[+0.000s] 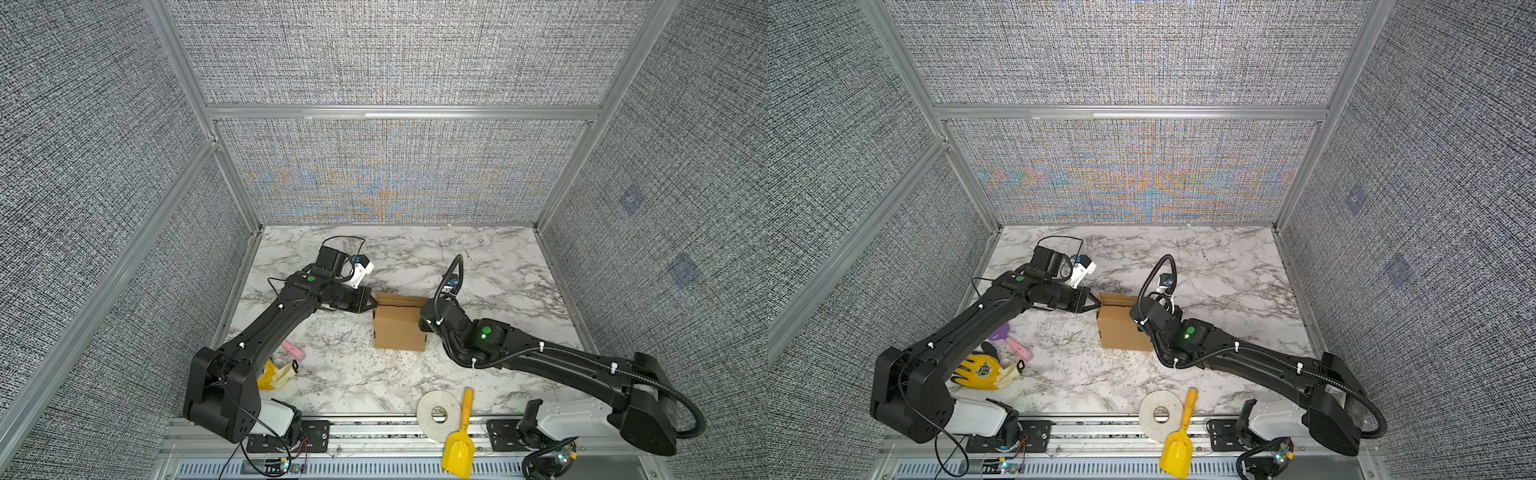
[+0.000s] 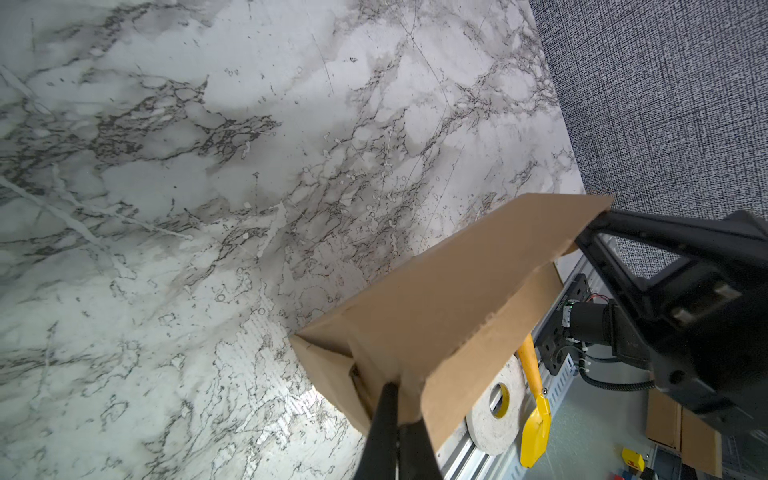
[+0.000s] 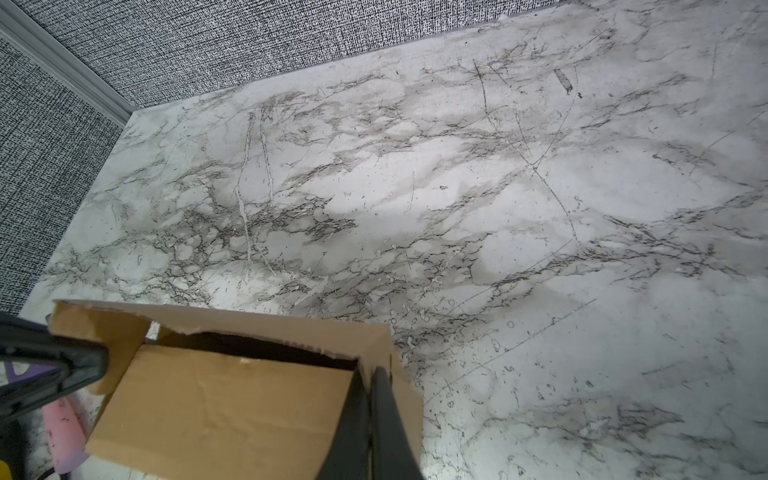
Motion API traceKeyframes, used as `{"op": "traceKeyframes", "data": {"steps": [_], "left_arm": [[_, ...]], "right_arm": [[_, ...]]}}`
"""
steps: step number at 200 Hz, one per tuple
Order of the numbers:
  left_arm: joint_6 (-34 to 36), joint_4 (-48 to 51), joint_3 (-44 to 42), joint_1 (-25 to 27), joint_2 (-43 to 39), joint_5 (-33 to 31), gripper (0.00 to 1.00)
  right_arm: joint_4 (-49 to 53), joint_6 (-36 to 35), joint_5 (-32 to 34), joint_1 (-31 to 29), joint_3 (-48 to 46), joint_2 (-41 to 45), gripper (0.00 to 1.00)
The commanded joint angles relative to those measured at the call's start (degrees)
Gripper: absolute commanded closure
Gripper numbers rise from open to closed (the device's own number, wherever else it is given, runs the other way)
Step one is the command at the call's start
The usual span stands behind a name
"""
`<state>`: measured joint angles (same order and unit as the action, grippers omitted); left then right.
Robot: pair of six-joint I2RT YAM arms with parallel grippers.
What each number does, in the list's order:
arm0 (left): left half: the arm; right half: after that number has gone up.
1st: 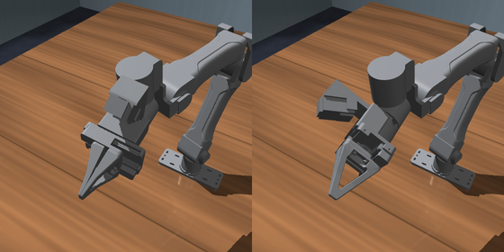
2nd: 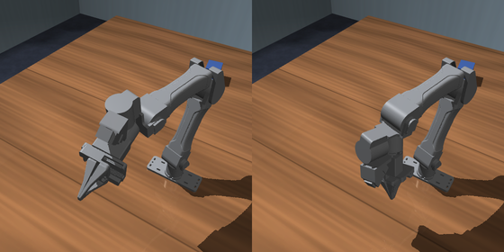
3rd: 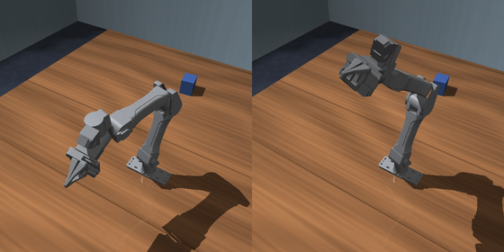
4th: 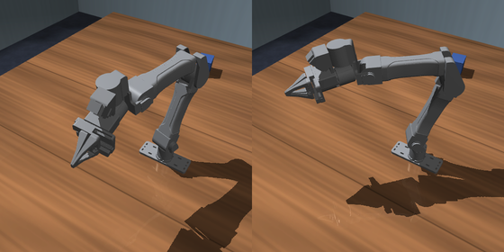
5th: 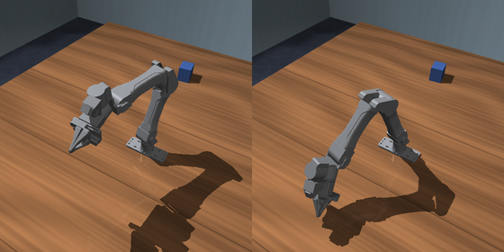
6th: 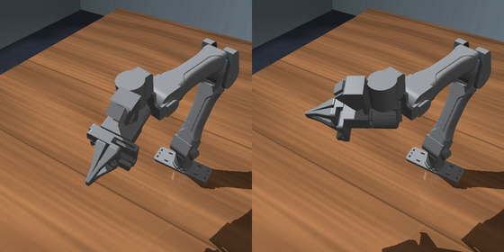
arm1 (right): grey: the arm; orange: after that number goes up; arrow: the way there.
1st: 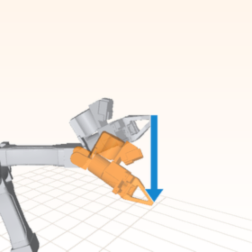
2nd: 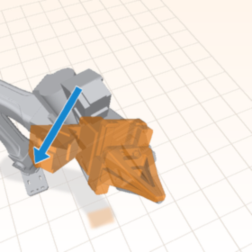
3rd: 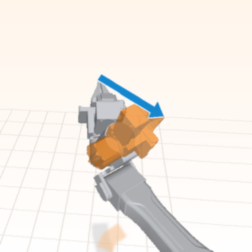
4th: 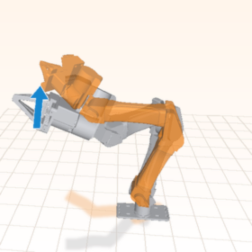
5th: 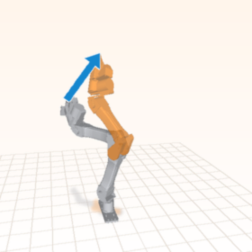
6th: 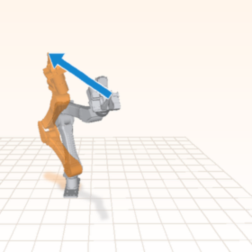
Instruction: Fold the paper box
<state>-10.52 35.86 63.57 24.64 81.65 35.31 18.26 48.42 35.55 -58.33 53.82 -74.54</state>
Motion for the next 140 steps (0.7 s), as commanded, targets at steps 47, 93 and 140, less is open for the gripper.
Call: {"op": "traceKeyframes", "data": {"steps": [47,93,140], "left_arm": [[5.7,2.5,1.9,0.2,0.0,-6.8,1.00],[6.9,1.3,-0.9,1.0,-0.9,-6.7,1.00],[9.6,1.2,-1.3,1.8,-1.7,-8.8,1.00]], "right_arm": [[3.4,3.8,1.8,-3.3,-2.5,1.0,1.00],[1.3,3.4,2.3,-5.3,-3.3,0.8,0.94],[1.3,3.2,4.2,-7.5,-3.3,2.1,0.85]]}}
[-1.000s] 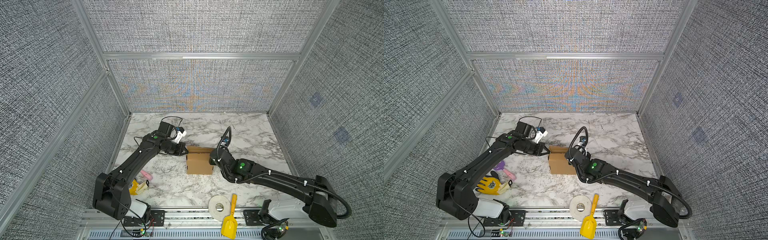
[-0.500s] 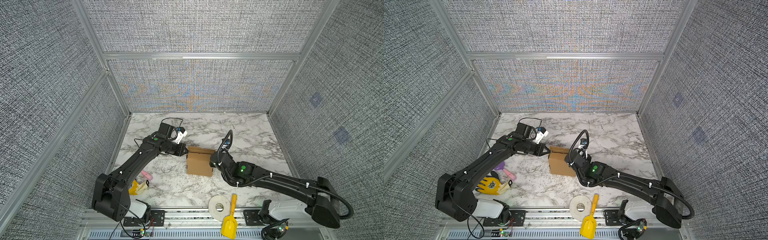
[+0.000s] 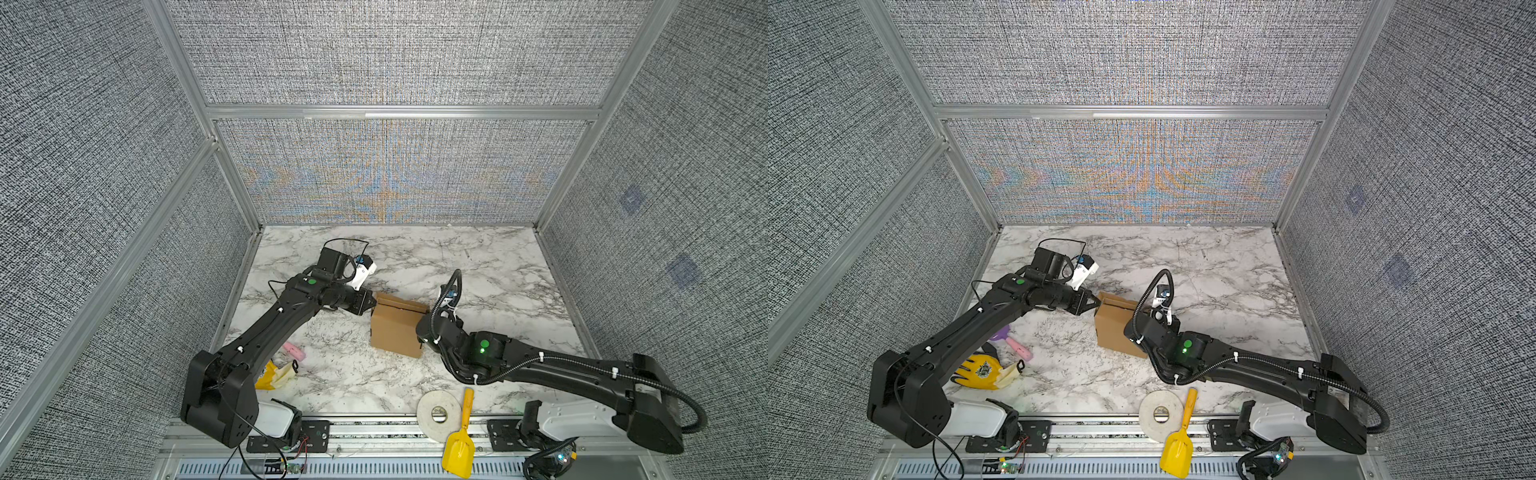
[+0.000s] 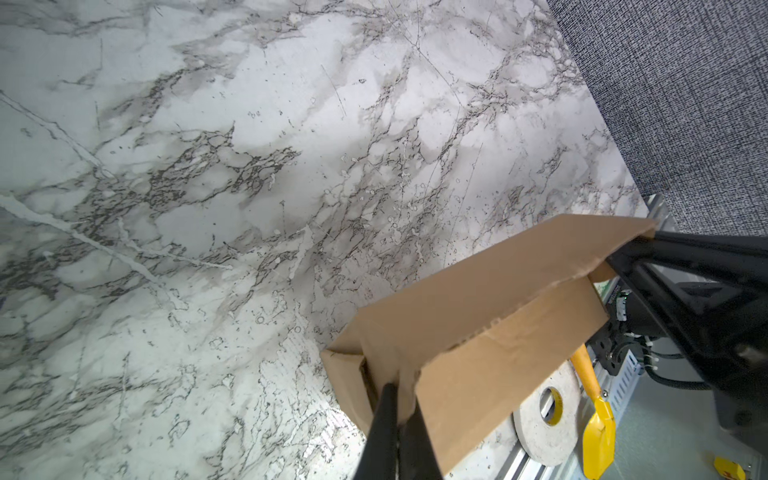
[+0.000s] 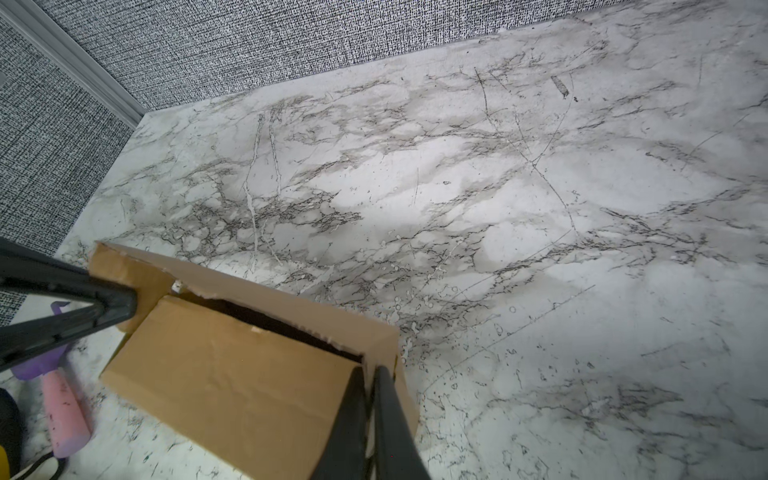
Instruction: Fold the paper box
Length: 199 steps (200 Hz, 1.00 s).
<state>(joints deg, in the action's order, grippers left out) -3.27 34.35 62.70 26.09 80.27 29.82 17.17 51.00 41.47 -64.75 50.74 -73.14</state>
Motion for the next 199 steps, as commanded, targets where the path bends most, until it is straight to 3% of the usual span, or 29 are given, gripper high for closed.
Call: {"op": "traceKeyframes", "data": {"steps": [1,29,98,134,199], "left_arm": [[2.4,2.7,-0.4,0.3,-0.3,-3.3,1.00],[3.5,2.7,-1.4,0.5,-1.4,-4.0,1.00],[4.3,1.8,-4.2,0.5,-3.5,-3.7,1.00],[4.6,1.5,-4.7,0.6,-3.3,-3.3,1.00],[5.4,0.7,-7.0,0.5,-4.6,-2.3,1.00]], "right_arm": [[2.4,0.5,-1.7,-1.1,-0.2,0.7,0.84],[3.7,-0.5,-1.6,-2.4,0.1,2.3,0.76],[6.2,-3.7,-1.0,-5.7,1.1,8.0,0.73],[5.9,-11.5,-1.0,-4.6,5.7,7.8,0.69],[2.4,-20.8,-19.9,7.9,14.1,-1.9,0.68]]}}
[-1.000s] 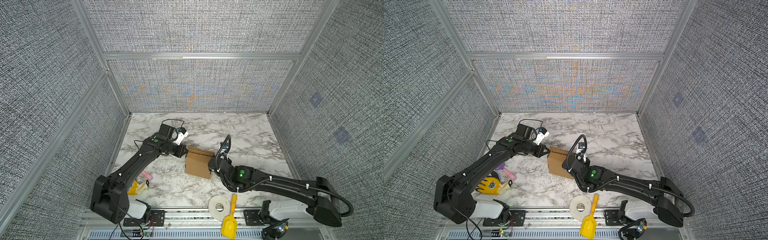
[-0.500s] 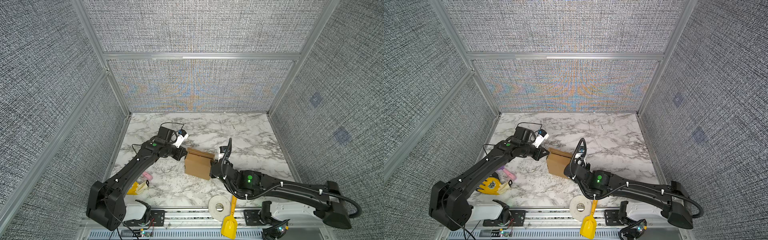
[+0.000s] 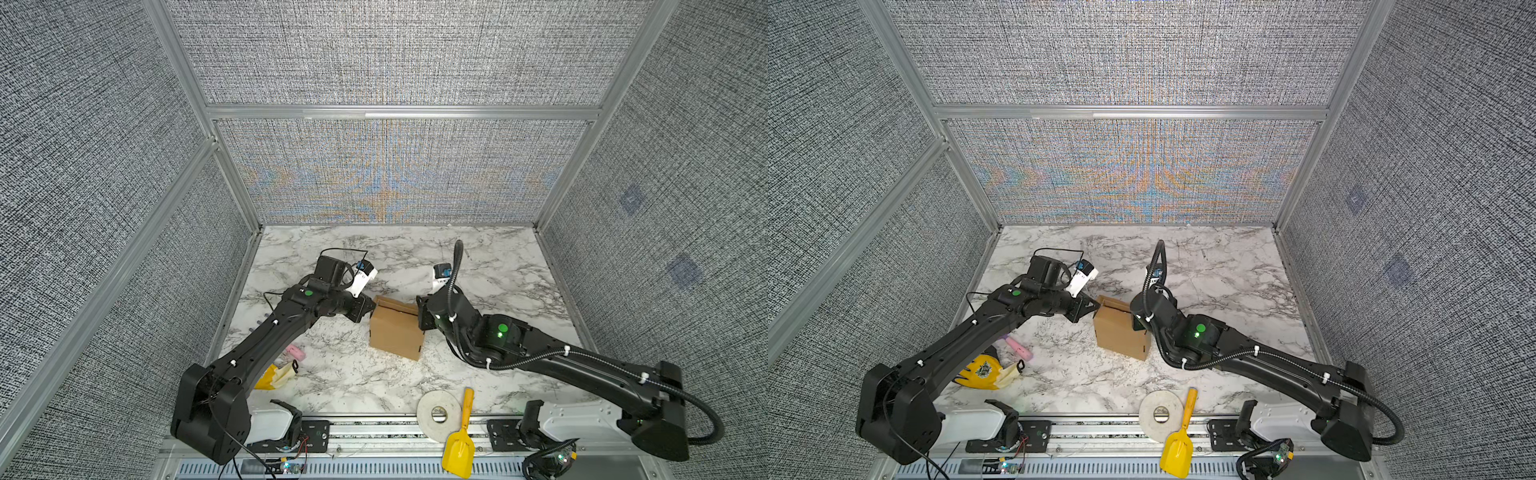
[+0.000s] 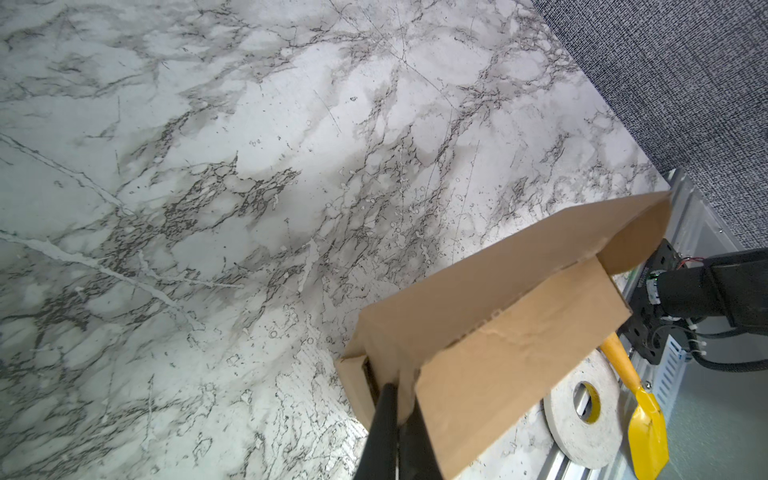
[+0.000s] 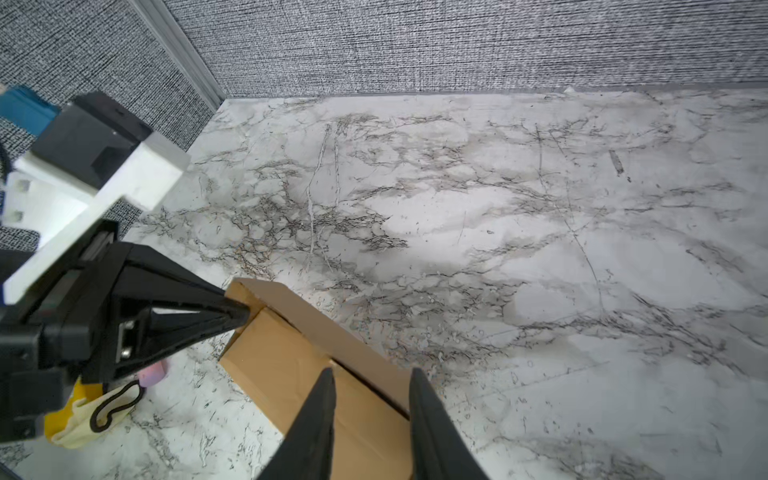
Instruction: Fold the paper box
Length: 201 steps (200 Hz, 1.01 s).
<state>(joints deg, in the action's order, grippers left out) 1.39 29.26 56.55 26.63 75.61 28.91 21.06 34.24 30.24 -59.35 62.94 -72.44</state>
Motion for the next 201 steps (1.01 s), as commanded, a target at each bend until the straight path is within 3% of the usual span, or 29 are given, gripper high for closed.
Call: {"op": "traceKeyframes", "data": {"steps": [1,21,109,201], "left_arm": [[0.8,5.8,-0.8,0.0,0.1,-1.4,1.00],[1.1,5.6,-1.2,0.0,0.0,-1.3,1.00],[2.1,5.8,-1.8,-0.1,-0.4,-1.6,1.00],[3.5,6.2,-2.7,-0.5,-1.5,-2.1,1.00]], "right_arm": [[-1.5,-4.1,-8.9,2.6,1.9,-2.7,0.68],[-2.3,-5.1,-13.5,4.3,2.7,-5.4,0.68],[-3.8,-4.5,-20.1,5.5,1.7,-8.9,0.73],[-4.0,-3.4,-19.7,3.1,1.5,-9.9,0.78]]}}
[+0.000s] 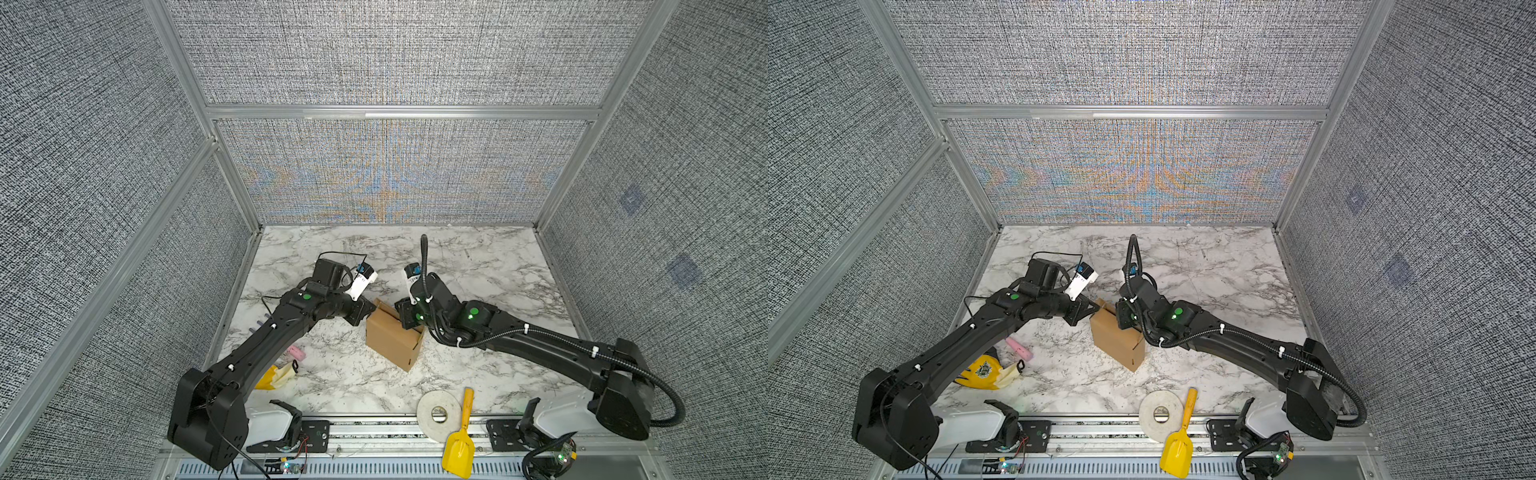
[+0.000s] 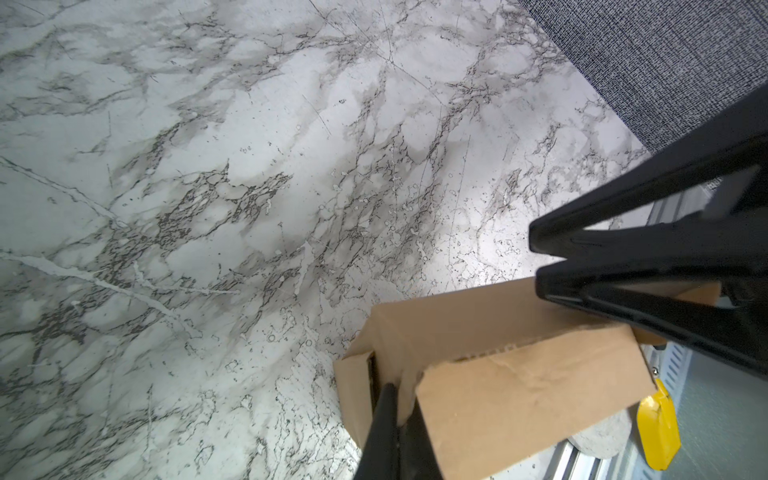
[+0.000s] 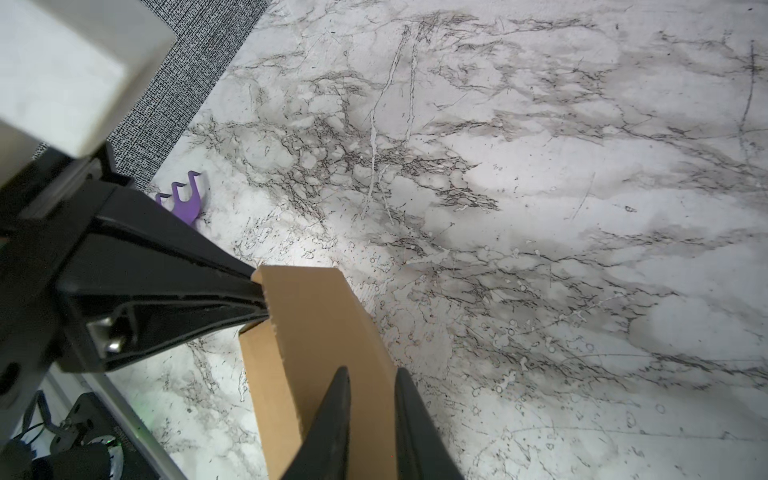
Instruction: Fold the paper box
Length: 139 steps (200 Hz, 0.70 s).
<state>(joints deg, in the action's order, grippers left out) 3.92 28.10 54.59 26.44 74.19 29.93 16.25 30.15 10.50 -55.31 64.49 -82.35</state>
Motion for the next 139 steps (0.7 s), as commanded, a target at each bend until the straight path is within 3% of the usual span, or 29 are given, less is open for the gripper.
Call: {"op": "traceKeyframes", "data": {"steps": [1,97,139], "left_arm": [[1.0,7.3,-0.8,-0.3,-0.1,-3.2,1.00],[7.8,5.7,-5.1,-0.9,-3.9,-6.6,1.00],[7.5,5.6,-5.2,-1.1,-4.2,-5.9,0.98]], "right_arm": [[0.8,0.7,0.1,-1.0,-0.1,0.0,0.78],[-1.0,0.8,2.2,-4.9,0.0,0.3,0.78],[-2.1,0.8,2.7,-6.4,-0.3,0.1,0.78]]}}
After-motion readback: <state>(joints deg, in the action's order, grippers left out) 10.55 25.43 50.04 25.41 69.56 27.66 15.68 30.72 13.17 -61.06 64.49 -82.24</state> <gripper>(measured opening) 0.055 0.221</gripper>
